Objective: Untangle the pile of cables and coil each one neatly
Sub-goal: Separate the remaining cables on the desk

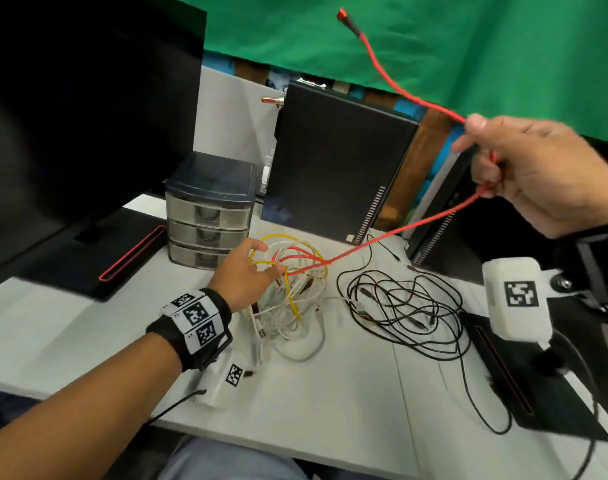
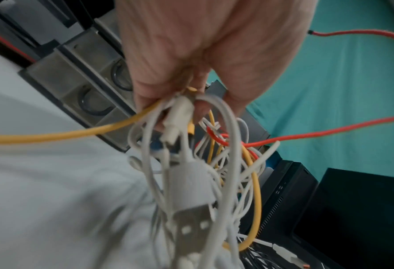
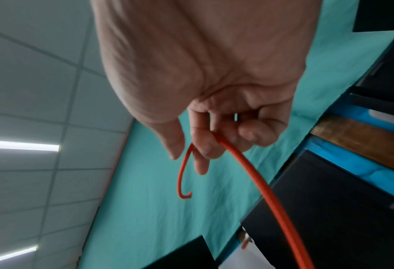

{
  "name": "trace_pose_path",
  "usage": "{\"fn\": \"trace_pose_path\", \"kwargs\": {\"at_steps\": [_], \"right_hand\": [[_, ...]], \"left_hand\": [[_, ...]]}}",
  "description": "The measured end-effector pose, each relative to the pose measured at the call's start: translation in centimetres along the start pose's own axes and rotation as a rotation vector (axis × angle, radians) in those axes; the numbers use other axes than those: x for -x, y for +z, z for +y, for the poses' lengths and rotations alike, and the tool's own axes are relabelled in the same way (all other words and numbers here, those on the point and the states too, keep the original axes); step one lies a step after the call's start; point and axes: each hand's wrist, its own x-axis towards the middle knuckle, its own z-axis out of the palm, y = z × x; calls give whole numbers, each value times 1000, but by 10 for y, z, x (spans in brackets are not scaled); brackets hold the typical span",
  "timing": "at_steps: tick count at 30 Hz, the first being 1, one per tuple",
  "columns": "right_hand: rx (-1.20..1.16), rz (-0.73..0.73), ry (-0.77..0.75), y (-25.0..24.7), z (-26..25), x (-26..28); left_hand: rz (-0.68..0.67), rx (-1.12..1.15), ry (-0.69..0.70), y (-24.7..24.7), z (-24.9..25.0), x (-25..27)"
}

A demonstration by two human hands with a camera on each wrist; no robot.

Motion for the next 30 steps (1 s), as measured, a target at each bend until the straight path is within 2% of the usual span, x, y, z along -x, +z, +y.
{"fn": "trace_pose_path", "kwargs": {"at_steps": [2,6,8,9,11,14,16,18,20,23,25,27,30], "right_hand": [[97,-50,70,1,15,8],[387,-291,204,24,42,30],[474,-405,234,41,54,42],[487,-446,248,49,59,47],[443,-503,278,65,67,57],[339,-548,290,89,79,71],[321,-619,285,104,86,80],[350,-669,249,115,94,84],[365,-575,159,121,99,77],[364,-226,3,122,97,51],[321,-82,-45,123,98,31],[313,-52,-38,128,105,16],[300,-101,58,141,118,2]], "left_hand": [[83,20,7,0,-4,-2],[270,161,-38,1,-9,-9],[348,248,-99,2,-4,-8],[370,293,-172,1,-4,-9],[326,396,-307,0,-6,-9],[185,471,-347,-2,-11,-10],[168,412,-288,-1,-7,-6],[157,331,-170,1,-5,-5],[146,223,-38,2,-2,-3],[121,73,115,6,4,1],[90,34,192,11,10,7],[56,1,255,13,14,12],[-1,-61,317,13,17,18]]}}
